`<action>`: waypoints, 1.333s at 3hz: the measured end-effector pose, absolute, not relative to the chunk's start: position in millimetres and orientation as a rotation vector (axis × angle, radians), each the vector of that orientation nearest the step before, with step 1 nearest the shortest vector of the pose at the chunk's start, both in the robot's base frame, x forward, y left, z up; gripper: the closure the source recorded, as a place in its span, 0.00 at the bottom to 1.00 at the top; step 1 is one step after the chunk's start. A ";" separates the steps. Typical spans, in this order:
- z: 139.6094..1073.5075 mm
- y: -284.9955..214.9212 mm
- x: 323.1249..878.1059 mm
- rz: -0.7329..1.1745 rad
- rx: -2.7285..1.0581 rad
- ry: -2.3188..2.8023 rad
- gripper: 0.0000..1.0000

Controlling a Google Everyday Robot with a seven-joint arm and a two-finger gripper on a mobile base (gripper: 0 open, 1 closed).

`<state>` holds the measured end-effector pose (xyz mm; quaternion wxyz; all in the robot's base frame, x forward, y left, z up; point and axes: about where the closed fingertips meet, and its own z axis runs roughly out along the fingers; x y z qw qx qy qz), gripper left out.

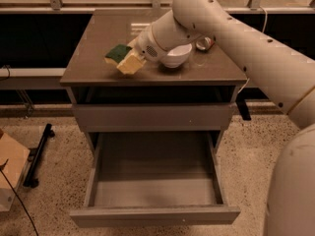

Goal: Place sponge into middle drawer

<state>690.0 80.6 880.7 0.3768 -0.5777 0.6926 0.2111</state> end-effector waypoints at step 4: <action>758.2 -44.9 491.5 0.882 -1.300 2.127 1.00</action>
Offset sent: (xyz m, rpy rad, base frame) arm -0.1933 -0.1236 -0.0767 -0.0372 0.3464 0.0174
